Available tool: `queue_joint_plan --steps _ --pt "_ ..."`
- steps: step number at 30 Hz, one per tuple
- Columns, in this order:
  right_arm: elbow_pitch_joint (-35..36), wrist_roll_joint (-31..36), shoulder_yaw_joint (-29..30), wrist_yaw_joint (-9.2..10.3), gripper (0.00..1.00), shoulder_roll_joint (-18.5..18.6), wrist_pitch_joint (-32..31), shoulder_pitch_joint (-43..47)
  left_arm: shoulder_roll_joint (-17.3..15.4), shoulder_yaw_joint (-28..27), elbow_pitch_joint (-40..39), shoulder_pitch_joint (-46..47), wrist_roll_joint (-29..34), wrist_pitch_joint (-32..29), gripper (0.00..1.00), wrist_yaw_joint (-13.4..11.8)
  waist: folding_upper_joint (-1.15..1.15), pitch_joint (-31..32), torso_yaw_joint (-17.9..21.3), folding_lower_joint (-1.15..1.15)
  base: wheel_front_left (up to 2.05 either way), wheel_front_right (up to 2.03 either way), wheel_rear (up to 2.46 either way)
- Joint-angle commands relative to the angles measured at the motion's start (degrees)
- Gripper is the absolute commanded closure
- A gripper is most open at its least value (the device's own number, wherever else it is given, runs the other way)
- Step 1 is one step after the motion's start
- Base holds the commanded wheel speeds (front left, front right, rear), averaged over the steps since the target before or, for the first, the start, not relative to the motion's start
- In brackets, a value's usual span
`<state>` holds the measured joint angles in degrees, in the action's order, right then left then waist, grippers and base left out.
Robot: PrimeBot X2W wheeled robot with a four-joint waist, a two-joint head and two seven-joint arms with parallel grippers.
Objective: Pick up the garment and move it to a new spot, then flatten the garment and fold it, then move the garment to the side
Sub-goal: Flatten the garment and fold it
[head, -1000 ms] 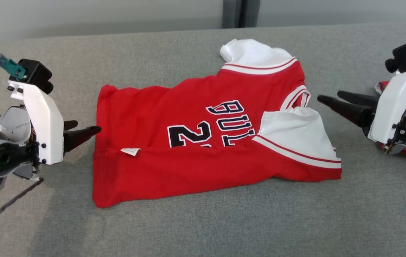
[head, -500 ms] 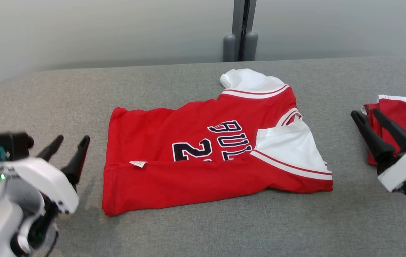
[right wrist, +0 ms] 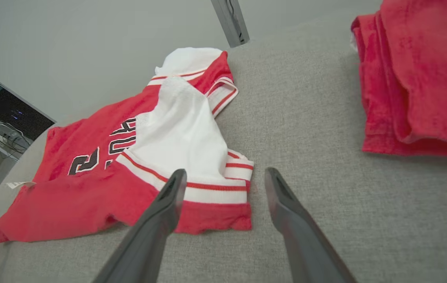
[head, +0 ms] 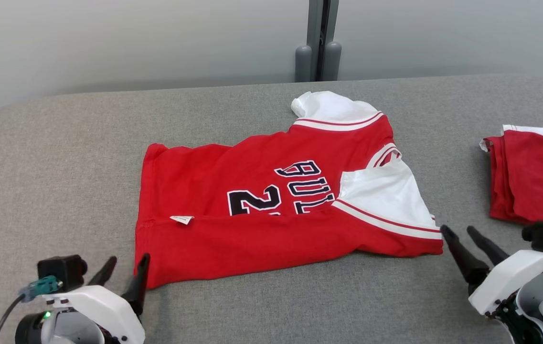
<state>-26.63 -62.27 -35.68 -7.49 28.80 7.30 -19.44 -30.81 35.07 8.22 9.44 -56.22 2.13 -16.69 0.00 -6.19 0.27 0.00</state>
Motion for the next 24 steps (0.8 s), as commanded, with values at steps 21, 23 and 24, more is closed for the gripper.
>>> queue_joint_plan --steps 21,23,24 --pt "-16.7 4.4 1.7 -0.01 0.0 -8.7 -13.7 -8.2 2.2 5.3 6.3 6.1 -1.6 -11.3 0.0 2.0 0.0 -2.7 -1.9 0.0 0.0 0.0 0.0" --pt "-17.1 4.3 1.6 -0.01 0.0 -9.1 -14.5 -8.1 2.9 5.3 7.8 6.5 -2.1 -11.6 0.0 2.3 0.0 -2.9 -2.0 0.0 0.0 0.0 0.0" --pt "-17.1 4.2 1.6 -0.01 0.0 -9.4 -14.8 -8.0 3.0 5.3 8.8 6.7 -2.0 -11.6 0.0 2.4 0.0 -2.9 -2.0 0.0 0.0 0.0 0.0"
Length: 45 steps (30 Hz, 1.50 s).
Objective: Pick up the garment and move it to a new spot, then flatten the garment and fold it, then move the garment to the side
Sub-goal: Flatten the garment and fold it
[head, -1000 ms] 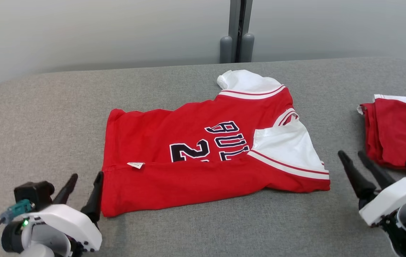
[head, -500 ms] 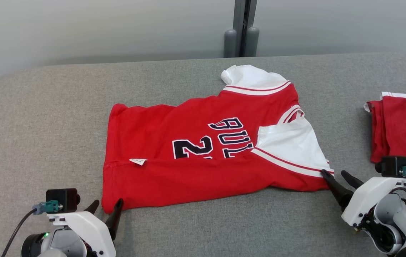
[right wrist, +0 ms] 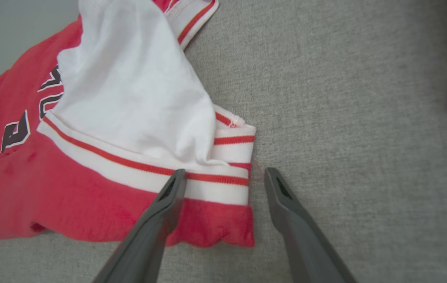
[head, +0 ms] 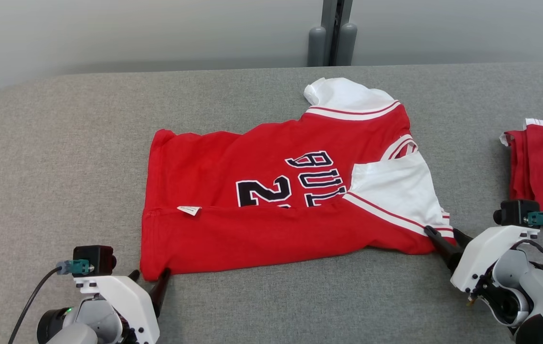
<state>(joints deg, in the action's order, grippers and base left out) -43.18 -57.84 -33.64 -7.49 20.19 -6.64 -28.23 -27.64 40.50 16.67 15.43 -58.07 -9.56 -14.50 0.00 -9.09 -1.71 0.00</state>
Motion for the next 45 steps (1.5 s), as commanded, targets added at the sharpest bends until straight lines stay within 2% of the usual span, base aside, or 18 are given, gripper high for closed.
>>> queue_joint_plan --steps 1,3,4,6,9,11,12,13,14,20,25,35,45 --pt "-0.7 -0.2 -0.5 -0.01 0.0 -0.9 -1.1 0.7 0.0 -0.1 1.2 1.1 0.0 0.1 0.0 0.2 0.0 -0.1 0.0 0.0 0.0 0.0 0.0" --pt "-0.6 -0.3 -0.6 -0.01 0.0 -1.2 -1.3 0.7 0.6 -0.1 2.8 1.7 -0.3 0.2 0.0 0.7 0.0 -0.1 0.1 0.0 0.0 0.0 0.0" --pt "-0.5 -0.4 -0.6 -0.01 0.1 -1.4 -1.5 0.8 0.9 -0.1 3.6 1.9 -0.5 0.2 0.0 0.9 0.0 -0.1 0.1 0.0 0.0 0.0 0.0" --pt "-0.3 -0.5 -0.8 -0.01 0.47 -1.5 -1.7 0.9 1.3 0.1 5.0 2.1 -0.6 0.4 0.0 1.4 0.0 -0.1 0.2 0.0 0.0 0.0 0.0" --pt "0.0 -0.6 -0.9 -0.01 0.65 -1.5 -1.8 1.2 1.9 0.2 6.9 2.7 -0.5 0.7 0.0 2.0 0.0 -0.1 0.3 0.0 0.0 0.0 0.0" --pt "0.2 -0.7 -1.0 -0.01 1.0 -1.3 -1.9 1.2 2.3 0.4 7.7 2.8 -0.8 0.7 0.0 2.9 0.0 0.0 0.3 0.0 0.0 0.0 0.0" --pt "0.3 -0.7 -1.0 -0.01 1.0 -1.3 -1.9 1.3 2.4 0.6 8.0 3.0 -0.7 0.7 0.14 3.4 0.0 0.0 0.4 0.0 0.0 0.0 0.0" --pt "0.4 -0.8 -1.1 -0.01 1.0 -1.2 -1.9 1.4 2.4 0.8 8.3 3.2 -0.5 0.8 0.6 3.7 0.0 0.1 0.4 0.0 0.0 0.0 0.0" --pt "0.5 -0.9 -1.1 -0.01 1.0 -1.2 -1.9 1.5 2.5 0.7 8.4 3.4 -0.4 1.0 1.0 4.0 0.0 0.2 0.4 0.0 0.0 0.0 0.0" --pt "2.0 -1.8 -1.2 -0.01 1.0 -0.3 -1.8 1.8 1.6 1.0 8.1 3.3 0.0 1.2 1.0 5.1 0.0 1.5 0.4 0.0 0.0 0.0 0.0" --pt "3.4 -2.7 -1.3 -0.01 1.0 0.8 -2.6 2.1 0.6 1.2 6.5 2.2 0.0 1.0 1.0 4.9 0.0 3.0 0.3 0.0 0.0 0.0 0.0" --pt "9.3 -5.8 -1.4 -0.01 1.0 6.2 -8.1 5.6 -6.3 3.1 -4.4 -2.9 0.9 -3.4 1.0 2.1 0.0 6.0 0.1 0.0 0.0 0.0 0.0" --pt "17.4 -7.1 3.1 -0.01 1.0 11.3 -11.3 14.8 -11.9 4.2 -15.7 -8.9 -0.1 -7.8 1.0 -1.3 0.0 7.1 -0.1 0.0 0.0 0.0 0.0"
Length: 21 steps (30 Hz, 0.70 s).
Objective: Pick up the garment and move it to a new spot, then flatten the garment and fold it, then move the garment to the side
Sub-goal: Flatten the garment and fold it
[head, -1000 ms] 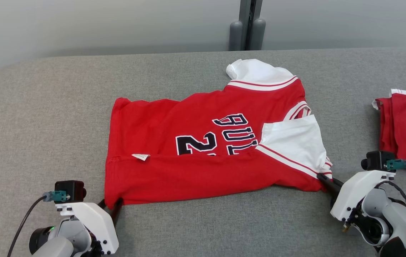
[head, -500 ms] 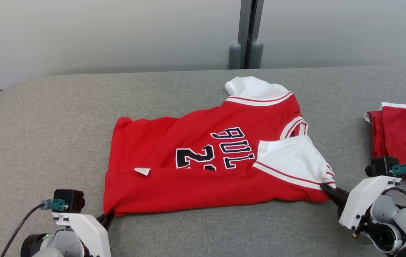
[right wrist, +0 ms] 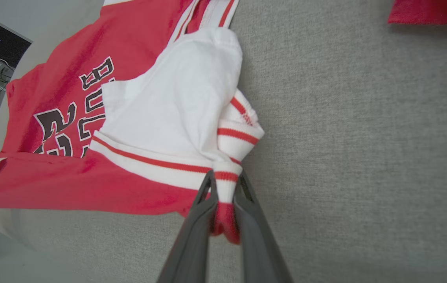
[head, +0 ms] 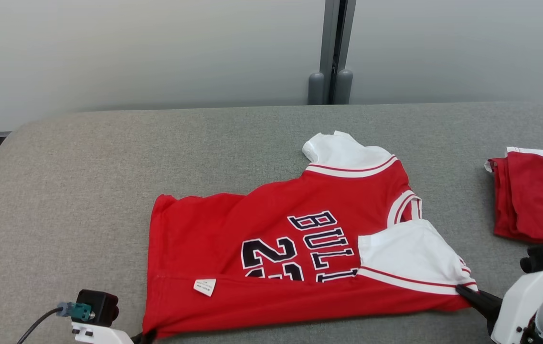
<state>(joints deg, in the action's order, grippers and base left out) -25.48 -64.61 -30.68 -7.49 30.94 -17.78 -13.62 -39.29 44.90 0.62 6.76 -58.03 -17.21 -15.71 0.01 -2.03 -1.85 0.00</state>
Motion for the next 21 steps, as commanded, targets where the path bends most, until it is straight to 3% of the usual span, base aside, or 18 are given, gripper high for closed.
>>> queue_joint_plan --steps 1,7,14,15,16,17,18,21 --pt "0.7 -0.3 0.8 -0.01 1.0 0.8 -0.3 1.4 -0.7 -0.3 -0.6 -0.9 -0.4 -0.3 1.0 -0.6 -0.01 0.1 0.1 0.0 0.0 0.0 0.0" --pt "6.2 1.3 6.2 -0.01 1.0 1.6 -2.3 8.4 -2.7 -0.6 -4.6 -3.9 -1.2 -0.7 1.0 -2.7 -0.01 0.3 0.4 0.0 0.0 0.0 0.0" --pt "11.5 5.5 13.5 -0.01 1.0 -1.1 -6.6 14.3 -3.5 -0.6 -6.9 -5.5 -2.3 -1.7 1.0 -3.9 -0.01 -0.2 1.0 0.0 0.0 0.0 0.0" --pt "11.9 6.4 14.4 -0.01 0.82 -1.7 -7.4 14.9 -3.5 -0.5 -7.0 -5.6 -2.5 -1.9 0.95 -4.1 -0.01 -0.3 1.1 0.0 0.0 0.0 0.0" --pt "12.4 7.3 15.4 -0.01 0.62 -2.4 -8.2 15.3 -3.6 -0.5 -7.0 -5.6 -2.5 -2.2 0.64 -4.1 -0.01 -0.3 1.1 0.0 0.0 0.0 0.0" --pt "13.0 8.1 16.4 -0.01 0.4 -3.3 -9.0 15.6 -3.6 -0.4 -7.1 -5.6 -2.6 -2.4 0.44 -4.1 -0.01 -0.4 1.1 0.0 0.0 0.0 0.0" --pt "13.5 9.0 17.4 -0.01 0.0 -4.1 -9.8 15.9 -3.6 -0.3 -7.2 -5.5 -2.6 -2.6 0.0 -4.2 -0.01 -0.5 1.1 0.0 0.0 0.0 0.0" --pt "15.5 11.2 20.5 -0.01 0.0 -6.3 -12.0 16.8 -3.8 -0.7 -7.4 -4.9 -2.0 -2.0 0.0 -4.5 -0.01 -0.7 1.0 0.0 0.0 0.0 0.0"
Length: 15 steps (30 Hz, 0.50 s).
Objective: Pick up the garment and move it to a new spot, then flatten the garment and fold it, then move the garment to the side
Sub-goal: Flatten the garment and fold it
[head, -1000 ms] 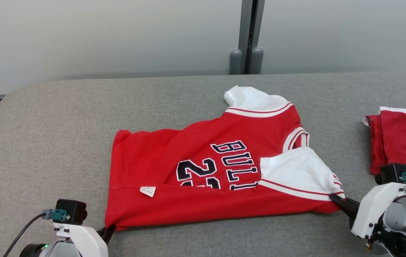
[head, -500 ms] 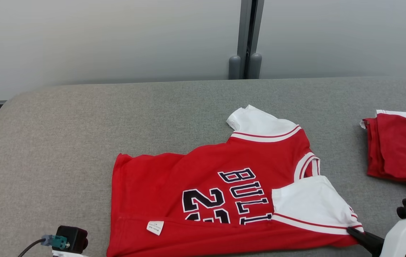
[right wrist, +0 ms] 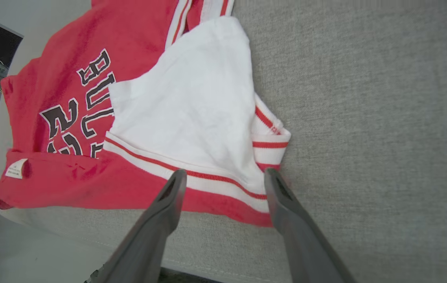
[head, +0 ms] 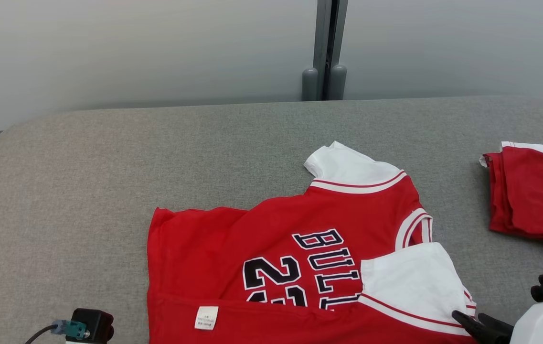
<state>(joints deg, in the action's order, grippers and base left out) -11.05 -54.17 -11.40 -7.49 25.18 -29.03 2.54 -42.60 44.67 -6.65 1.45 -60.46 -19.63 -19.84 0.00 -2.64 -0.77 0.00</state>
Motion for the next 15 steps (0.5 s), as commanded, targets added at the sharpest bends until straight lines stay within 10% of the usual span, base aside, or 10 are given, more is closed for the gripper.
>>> queue_joint_plan --steps 1,15 --pt "1.9 1.6 2.4 -0.01 0.0 -1.2 -1.4 1.0 -0.6 -0.7 -0.3 0.6 0.4 0.6 0.0 -0.5 0.0 -0.1 -0.1 0.0 0.0 0.0 0.0" --pt "12.3 10.8 9.7 -0.01 0.0 -8.5 -2.4 -4.7 1.0 -5.7 0.7 6.3 5.3 9.1 0.0 -4.0 0.0 -2.0 -0.3 0.0 0.0 0.0 0.0"
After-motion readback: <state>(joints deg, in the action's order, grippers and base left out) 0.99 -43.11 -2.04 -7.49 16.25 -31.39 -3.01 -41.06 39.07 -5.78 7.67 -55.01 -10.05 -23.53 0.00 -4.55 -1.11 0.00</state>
